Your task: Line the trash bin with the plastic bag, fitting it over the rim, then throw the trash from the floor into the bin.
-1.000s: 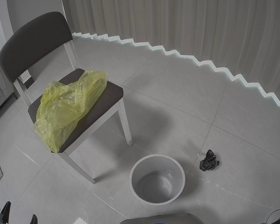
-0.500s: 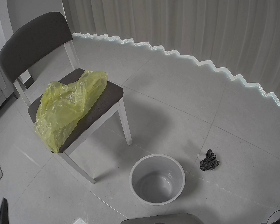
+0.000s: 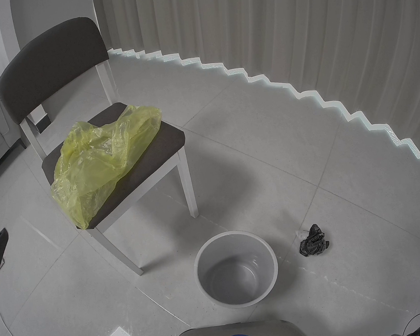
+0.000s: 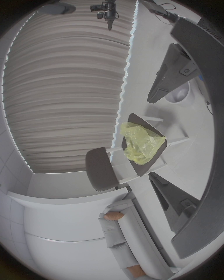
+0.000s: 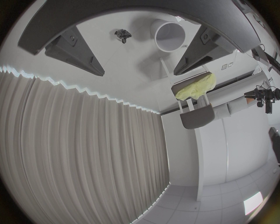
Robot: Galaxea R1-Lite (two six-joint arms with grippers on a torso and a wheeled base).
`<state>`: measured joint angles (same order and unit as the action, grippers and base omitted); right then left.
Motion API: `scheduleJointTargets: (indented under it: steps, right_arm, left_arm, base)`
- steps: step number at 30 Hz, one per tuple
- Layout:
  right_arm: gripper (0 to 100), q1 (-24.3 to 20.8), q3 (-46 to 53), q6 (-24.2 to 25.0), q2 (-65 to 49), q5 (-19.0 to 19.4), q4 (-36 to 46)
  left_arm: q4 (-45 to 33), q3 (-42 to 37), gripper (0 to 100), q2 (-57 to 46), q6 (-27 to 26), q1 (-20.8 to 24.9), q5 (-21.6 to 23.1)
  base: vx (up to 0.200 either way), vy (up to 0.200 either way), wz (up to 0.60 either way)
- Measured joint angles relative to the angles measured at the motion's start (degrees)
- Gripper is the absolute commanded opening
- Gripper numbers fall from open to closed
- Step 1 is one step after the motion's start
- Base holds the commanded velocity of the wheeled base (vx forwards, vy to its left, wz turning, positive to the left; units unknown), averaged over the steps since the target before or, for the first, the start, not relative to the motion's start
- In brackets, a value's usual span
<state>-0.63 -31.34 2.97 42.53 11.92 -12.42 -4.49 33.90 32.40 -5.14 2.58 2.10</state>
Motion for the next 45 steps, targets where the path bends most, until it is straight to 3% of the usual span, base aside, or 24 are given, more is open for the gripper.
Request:
scheduleJointTargets:
  steps: [11,17,21,26,35,45]
  right_arm:
    - [100,-2.2,-0.4,1.4,7.8,-2.4,-0.3]
    - [100,-3.2,-0.4,1.6,9.6,-5.8,-0.2]
    - [100,-4.4,-0.6,2.5,10.4,-6.9,-0.4]
    - [100,-7.7,-1.3,7.6,12.1,-8.3,-1.3]
    - [100,-17.2,-0.8,10.9,17.7,-18.0,-7.0]
    - [100,-20.1,0.7,11.2,20.0,-18.4,-7.7]
  left_arm:
    - [0.9,7.2,100,18.6,-4.8,0.8,-8.3]
    - [0.8,11.3,100,27.8,-5.2,4.1,-15.1]
    - [0.8,13.1,100,32.5,-5.2,6.0,-16.1]
    - [1.0,14.1,100,36.7,-5.1,6.9,-16.7]
    - [1.3,17.9,100,43.9,-5.1,7.9,-20.1]
    - [1.2,22.4,100,51.4,-5.9,10.3,-25.3]
  base:
    - [0.000,0.000,0.00]
    - [0.000,0.000,0.00]
    - [0.000,0.000,0.00]
    - [0.000,0.000,0.00]
    - [0.000,0.000,0.00]
    - [0.000,0.000,0.00]
